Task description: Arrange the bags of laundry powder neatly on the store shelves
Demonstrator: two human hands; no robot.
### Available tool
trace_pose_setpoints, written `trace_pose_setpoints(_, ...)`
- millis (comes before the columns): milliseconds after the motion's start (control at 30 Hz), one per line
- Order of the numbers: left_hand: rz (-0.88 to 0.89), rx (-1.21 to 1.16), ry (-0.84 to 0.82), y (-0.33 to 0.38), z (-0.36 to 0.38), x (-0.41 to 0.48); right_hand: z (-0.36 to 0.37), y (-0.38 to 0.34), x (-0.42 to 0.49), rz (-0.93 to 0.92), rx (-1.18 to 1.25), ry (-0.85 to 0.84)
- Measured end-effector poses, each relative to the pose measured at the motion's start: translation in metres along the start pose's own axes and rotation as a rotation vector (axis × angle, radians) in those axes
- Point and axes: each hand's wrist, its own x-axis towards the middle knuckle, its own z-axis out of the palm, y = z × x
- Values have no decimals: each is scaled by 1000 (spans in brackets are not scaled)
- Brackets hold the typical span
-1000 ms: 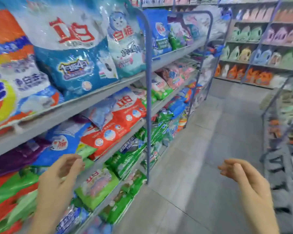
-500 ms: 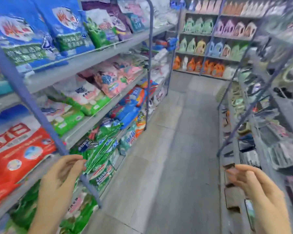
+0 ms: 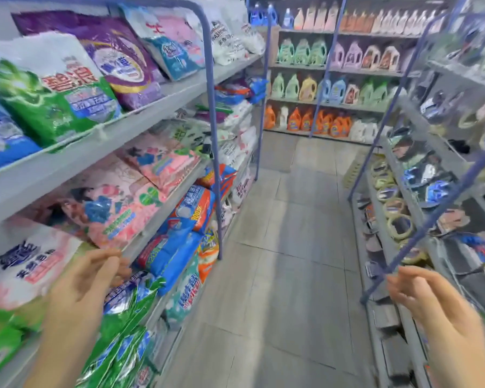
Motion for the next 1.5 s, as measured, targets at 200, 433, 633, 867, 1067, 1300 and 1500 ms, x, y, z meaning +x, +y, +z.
trace_pose_setpoints(200,-40,-7,-30,-15,97,111,30,45,126,47,-10,-20)
trace_pose_setpoints(433,-31,77,120,-34,215,225,64,89,329,9,-80,-157)
trace_pose_setpoints(633,-75,98,166,-39,315,319,98,105,495,-16,-100,-266)
trace_pose_setpoints(867,-95,73,215,-64,401,422,155,152,640,-56,-112,-354)
trace_pose_setpoints(1067,-73,41,209,-82,466,539,223,185,764,-84,-138,-399)
trace_pose_setpoints(1300,-95,114,324,-91,499,648,316,208,889,-46,-91,-521)
trace_pose_setpoints(1500,-136,210,519,-110,525,688,425,246,976,-50,-45,-840)
